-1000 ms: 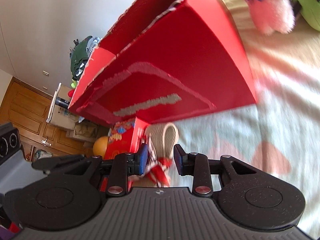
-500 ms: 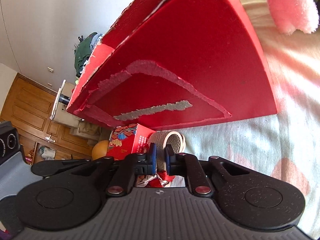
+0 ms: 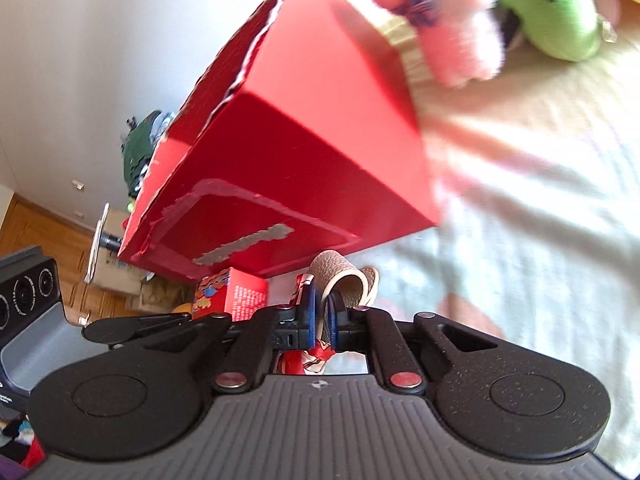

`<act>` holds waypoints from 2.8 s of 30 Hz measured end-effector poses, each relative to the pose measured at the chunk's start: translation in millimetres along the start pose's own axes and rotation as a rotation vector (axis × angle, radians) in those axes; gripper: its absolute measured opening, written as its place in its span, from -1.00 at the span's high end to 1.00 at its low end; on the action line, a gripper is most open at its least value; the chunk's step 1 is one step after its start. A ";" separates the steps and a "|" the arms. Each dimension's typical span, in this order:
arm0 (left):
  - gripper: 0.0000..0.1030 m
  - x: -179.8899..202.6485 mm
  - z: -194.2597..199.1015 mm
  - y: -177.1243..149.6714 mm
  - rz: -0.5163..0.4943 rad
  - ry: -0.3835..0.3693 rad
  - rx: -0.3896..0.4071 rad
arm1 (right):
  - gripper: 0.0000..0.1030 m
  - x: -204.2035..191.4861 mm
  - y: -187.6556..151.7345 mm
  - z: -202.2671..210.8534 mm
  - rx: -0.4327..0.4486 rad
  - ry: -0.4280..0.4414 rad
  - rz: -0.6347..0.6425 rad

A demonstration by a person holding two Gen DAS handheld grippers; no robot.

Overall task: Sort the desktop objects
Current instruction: 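Close the right tool on the beige strap, then lift the strap with the right tool and carry it over the red box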

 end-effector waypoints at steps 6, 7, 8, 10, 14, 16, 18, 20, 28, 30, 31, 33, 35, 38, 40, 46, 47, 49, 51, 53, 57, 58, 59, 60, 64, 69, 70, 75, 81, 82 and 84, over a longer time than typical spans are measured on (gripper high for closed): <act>-0.61 11.9 -17.5 5.7 -0.072 0.012 -0.017 | 0.86 7.2 5.6 5.1 0.048 -0.034 -0.032; -0.61 14.6 -19.0 6.5 -0.085 0.011 -0.017 | 0.86 9.0 6.4 6.4 0.054 -0.039 -0.038; -0.58 17.2 -20.2 7.4 -0.095 0.008 -0.016 | 0.86 10.5 7.1 7.2 0.061 -0.044 -0.042; -0.51 20.3 -20.9 7.9 -0.105 0.002 -0.013 | 0.86 14.1 8.6 10.1 0.070 -0.052 -0.050; -0.14 19.5 -23.1 11.7 -0.105 0.006 -0.008 | 0.88 18.2 12.0 17.8 0.087 -0.060 -0.055; -0.07 15.6 -25.1 13.3 -0.092 0.009 -0.017 | 0.88 19.2 14.3 23.3 0.095 -0.058 -0.055; -0.17 13.3 -29.0 12.7 -0.081 0.009 -0.023 | 0.88 20.7 16.0 27.2 0.104 -0.066 -0.049; -0.27 14.6 -33.0 10.9 -0.093 0.017 -0.028 | 0.88 22.7 16.7 29.5 0.109 -0.071 -0.047; -0.04 29.4 -39.5 6.8 -0.127 0.013 -0.038 | 0.89 24.8 19.9 40.2 0.123 -0.076 -0.023; 0.01 33.4 -37.7 9.1 -0.120 -0.006 -0.037 | 0.90 24.8 22.4 45.8 0.134 -0.071 -0.029; 0.03 36.5 -36.7 9.6 -0.124 -0.011 -0.034 | 0.91 24.4 23.7 48.6 0.140 -0.070 -0.030; 0.05 44.0 -33.1 11.8 -0.144 -0.018 -0.022 | 0.92 20.1 26.6 55.6 0.158 -0.063 -0.025; 0.08 53.4 -28.5 16.1 -0.166 -0.024 -0.004 | 0.91 14.0 30.9 62.2 0.180 -0.061 -0.010; 0.10 63.0 -15.5 27.2 -0.178 -0.050 0.038 | 0.92 3.8 39.9 73.9 0.222 -0.046 0.008; 0.10 68.7 -5.3 36.0 -0.188 -0.060 0.073 | 0.91 -4.7 46.9 81.4 0.255 -0.036 0.023; 0.10 78.9 24.7 61.9 -0.212 -0.075 0.172 | 0.91 -29.3 69.6 98.2 0.337 0.007 0.061; 0.10 79.4 30.2 66.3 -0.216 -0.074 0.190 | 0.91 -33.1 73.5 99.4 0.347 0.018 0.069; 0.10 80.1 42.1 76.5 -0.223 -0.071 0.230 | 0.91 -43.3 83.2 101.7 0.366 0.041 0.091; 0.11 76.7 56.3 87.9 -0.226 -0.065 0.275 | 0.91 -55.5 94.3 103.8 0.384 0.071 0.120; 0.11 72.9 68.8 100.3 -0.229 -0.052 0.317 | 0.91 -69.0 106.4 102.9 0.396 0.101 0.155; 0.11 59.2 88.3 121.0 -0.235 -0.014 0.385 | 0.91 -93.7 128.6 88.6 0.395 0.132 0.239; 0.11 54.8 91.0 124.7 -0.237 -0.001 0.399 | 0.91 -99.5 133.6 83.9 0.391 0.141 0.254; 0.11 50.3 92.9 128.6 -0.235 0.014 0.410 | 0.91 -104.3 137.9 78.6 0.386 0.150 0.266; 0.11 44.5 95.4 131.7 -0.230 0.028 0.420 | 0.91 -108.8 140.2 73.1 0.379 0.156 0.276; 0.12 20.4 98.6 140.8 -0.196 0.075 0.443 | 0.91 -121.6 153.3 47.2 0.343 0.184 0.287; 0.13 -7.8 103.6 148.0 -0.153 0.137 0.452 | 0.91 -137.3 158.1 13.9 0.291 0.208 0.310; 0.13 -12.7 104.6 147.5 -0.146 0.150 0.451 | 0.91 -139.8 157.7 7.1 0.279 0.210 0.317; 0.21 -34.1 96.9 143.0 -0.106 0.200 0.423 | 0.91 -147.0 149.4 -28.7 0.210 0.207 0.356; 0.32 -58.2 78.0 133.4 -0.068 0.236 0.358 | 0.89 -139.7 135.4 -75.5 0.099 0.177 0.373; 0.35 -61.7 75.0 131.8 -0.064 0.242 0.348 | 0.89 -138.0 133.4 -82.8 0.082 0.170 0.373; 0.37 -69.7 69.3 129.2 -0.047 0.248 0.328 | 0.89 -134.0 129.1 -97.1 0.040 0.162 0.363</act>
Point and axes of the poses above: each gripper's, at about its wrist camera, not at the fingertips, and z roughly against the way its jaws point, x to its right, y to its top, the point moved 6 cm from there along -z, roughly the way its jaws point, and after that the axes turned 12 degrees about x, right-handed, at the moved point
